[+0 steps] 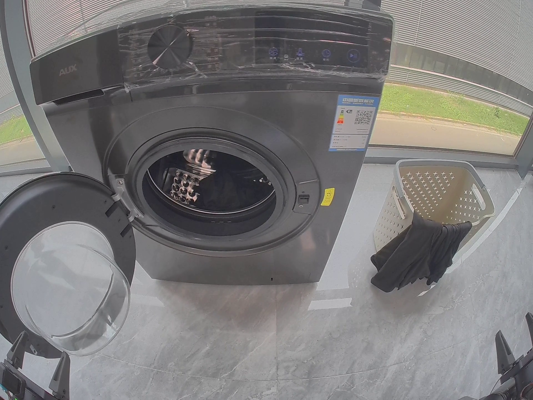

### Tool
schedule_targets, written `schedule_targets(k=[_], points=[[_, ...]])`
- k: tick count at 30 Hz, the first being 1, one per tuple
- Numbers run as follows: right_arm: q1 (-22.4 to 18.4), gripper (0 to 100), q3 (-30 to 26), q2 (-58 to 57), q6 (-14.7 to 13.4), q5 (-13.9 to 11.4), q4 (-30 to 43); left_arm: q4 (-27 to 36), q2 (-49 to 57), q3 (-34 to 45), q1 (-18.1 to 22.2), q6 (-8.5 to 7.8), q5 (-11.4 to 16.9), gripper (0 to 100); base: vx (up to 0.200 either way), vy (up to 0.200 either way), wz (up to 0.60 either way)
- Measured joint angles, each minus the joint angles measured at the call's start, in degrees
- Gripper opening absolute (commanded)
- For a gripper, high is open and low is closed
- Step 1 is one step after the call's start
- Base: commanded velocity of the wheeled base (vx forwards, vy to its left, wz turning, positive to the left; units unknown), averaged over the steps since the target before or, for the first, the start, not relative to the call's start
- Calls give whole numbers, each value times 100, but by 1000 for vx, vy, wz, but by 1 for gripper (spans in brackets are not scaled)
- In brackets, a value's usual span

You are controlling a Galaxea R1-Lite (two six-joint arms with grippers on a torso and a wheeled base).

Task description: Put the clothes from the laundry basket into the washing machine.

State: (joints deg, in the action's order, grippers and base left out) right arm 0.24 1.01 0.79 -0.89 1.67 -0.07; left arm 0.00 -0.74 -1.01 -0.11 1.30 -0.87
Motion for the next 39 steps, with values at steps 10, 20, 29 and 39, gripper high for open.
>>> schedule_targets(k=[10, 20, 29, 39], points=[[0, 100, 0, 2, 0, 0, 0, 0, -5, 2, -5, 6, 9, 100, 0, -80, 0], [0, 100, 0, 5, 0, 0, 0, 0, -7, 2, -5, 2, 5, 100, 0, -180, 0], [-2, 100, 0, 6, 0, -1, -2, 2, -10, 0, -5, 2, 0, 100, 0, 0, 0], [0, 100, 0, 9, 0, -1, 2, 0, -13, 0, 1, -18, 2, 100, 0, -160, 0]])
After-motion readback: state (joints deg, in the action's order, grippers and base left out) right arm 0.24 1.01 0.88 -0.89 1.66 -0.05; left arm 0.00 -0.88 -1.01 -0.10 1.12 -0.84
